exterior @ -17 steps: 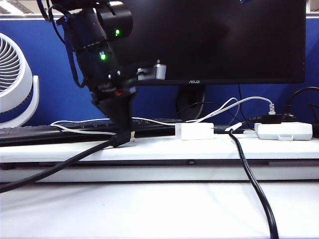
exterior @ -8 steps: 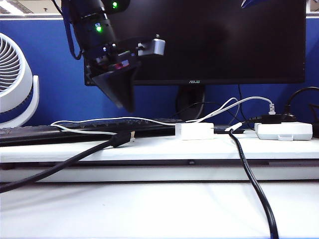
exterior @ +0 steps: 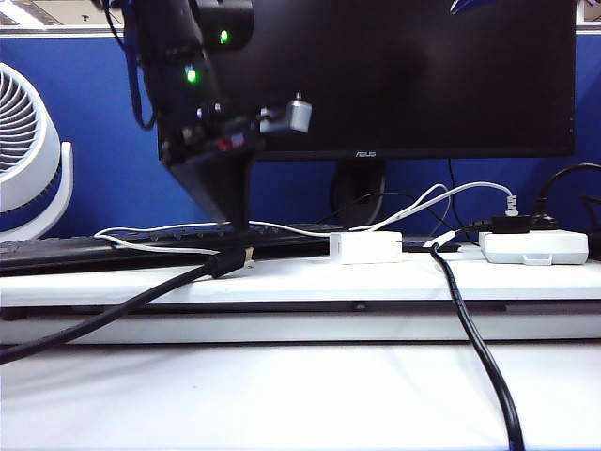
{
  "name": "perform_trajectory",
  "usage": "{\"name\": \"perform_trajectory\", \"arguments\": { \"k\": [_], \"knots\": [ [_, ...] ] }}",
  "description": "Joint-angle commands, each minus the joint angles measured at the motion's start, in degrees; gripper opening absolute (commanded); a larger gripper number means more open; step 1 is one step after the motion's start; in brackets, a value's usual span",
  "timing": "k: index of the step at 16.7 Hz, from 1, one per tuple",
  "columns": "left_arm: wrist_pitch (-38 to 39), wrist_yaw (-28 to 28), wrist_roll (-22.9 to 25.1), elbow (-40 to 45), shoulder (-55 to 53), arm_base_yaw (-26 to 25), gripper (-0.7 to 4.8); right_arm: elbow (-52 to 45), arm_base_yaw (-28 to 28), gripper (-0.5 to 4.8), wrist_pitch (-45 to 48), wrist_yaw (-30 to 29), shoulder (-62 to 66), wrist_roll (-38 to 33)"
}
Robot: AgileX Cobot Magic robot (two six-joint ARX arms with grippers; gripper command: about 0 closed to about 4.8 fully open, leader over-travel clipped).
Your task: Pick up the Type-C charging cable and the charging base, insert one end of the Type-C charger into the corresponding slot on the base, and finally place the plugged-in charger back on the table.
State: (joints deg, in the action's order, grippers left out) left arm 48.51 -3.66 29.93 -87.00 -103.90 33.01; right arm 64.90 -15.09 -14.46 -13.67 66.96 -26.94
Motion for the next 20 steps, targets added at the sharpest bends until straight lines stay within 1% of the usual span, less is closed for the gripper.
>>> {"name": "perform_trajectory", "arguments": {
  "k": [1,2,5,9,16,20],
  "knots": [
    [3.82,-0.15,-1.77,-6.38,-3.37,-0.02,3.39,0.37,-0.09,-0.06,1.01,-0.24,-0.15,0.31],
    [5.14,-0.17,-1.95,-7.93,-4.42,-0.02,3.39,0.37,-0.09,-0.06,0.98,-0.24,-0.15,0.31],
    [7.37,-0.17,-1.95,-8.57,-4.76,0.00,3.39,0.37,-0.09,-0.06,0.98,-0.55,-0.15,0.31],
    [7.13,-0.44,-2.14,-8.55,-6.21,-0.04,3.38,0.37,-0.09,-0.06,0.98,-0.63,-0.15,0.31],
    [6.25,-0.44,-3.87,-8.68,-9.35,-0.04,3.37,0.37,-0.09,-0.06,0.94,-1.57,-0.15,0.33],
    [6.43,-0.42,-7.89,-8.68,-10.36,-0.09,3.36,0.37,-0.09,-0.06,0.98,-1.57,-0.15,0.33]
  ]
}}
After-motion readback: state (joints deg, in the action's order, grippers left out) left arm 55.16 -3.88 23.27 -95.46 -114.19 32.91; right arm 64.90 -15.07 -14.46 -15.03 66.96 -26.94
